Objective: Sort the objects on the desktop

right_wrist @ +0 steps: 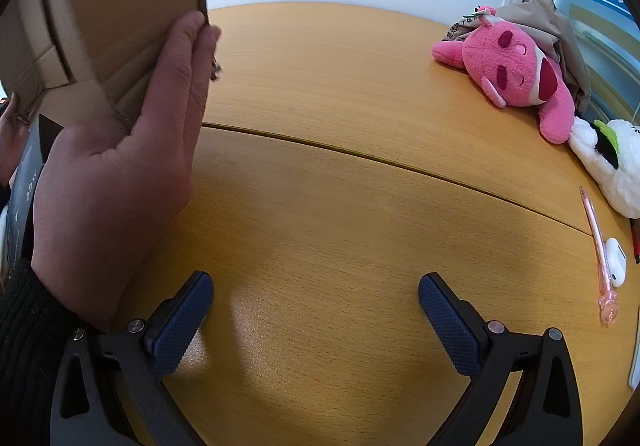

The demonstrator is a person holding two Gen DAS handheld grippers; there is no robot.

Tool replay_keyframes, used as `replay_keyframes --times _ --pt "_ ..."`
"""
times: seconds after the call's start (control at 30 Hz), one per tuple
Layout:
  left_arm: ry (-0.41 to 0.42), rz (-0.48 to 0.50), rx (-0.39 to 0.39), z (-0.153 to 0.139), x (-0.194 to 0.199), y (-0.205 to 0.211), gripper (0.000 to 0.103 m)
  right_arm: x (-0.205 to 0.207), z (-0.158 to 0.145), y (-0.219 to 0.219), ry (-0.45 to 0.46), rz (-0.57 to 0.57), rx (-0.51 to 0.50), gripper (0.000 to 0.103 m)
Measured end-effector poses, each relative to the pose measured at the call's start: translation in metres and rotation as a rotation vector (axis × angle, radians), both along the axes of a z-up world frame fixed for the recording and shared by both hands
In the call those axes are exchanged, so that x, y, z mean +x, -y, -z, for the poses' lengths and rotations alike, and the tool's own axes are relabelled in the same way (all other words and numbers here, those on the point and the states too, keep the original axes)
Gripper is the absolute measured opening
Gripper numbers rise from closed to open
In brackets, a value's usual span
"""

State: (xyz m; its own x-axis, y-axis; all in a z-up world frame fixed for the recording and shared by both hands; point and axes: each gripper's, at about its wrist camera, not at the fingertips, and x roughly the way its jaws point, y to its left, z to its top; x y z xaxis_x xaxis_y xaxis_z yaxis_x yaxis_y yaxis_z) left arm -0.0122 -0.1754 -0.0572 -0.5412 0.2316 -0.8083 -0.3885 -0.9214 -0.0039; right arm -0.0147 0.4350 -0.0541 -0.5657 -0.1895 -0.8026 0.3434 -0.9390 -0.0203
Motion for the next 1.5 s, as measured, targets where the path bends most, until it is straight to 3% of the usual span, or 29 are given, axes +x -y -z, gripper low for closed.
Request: replay_keyframes --times 1.5 --pt "0.001 -0.001 -0.003 -0.0017 -0.0011 -0.0068 0.103 -0.0004 0.0002 0.0004 0.001 0.002 -0.002 0.103"
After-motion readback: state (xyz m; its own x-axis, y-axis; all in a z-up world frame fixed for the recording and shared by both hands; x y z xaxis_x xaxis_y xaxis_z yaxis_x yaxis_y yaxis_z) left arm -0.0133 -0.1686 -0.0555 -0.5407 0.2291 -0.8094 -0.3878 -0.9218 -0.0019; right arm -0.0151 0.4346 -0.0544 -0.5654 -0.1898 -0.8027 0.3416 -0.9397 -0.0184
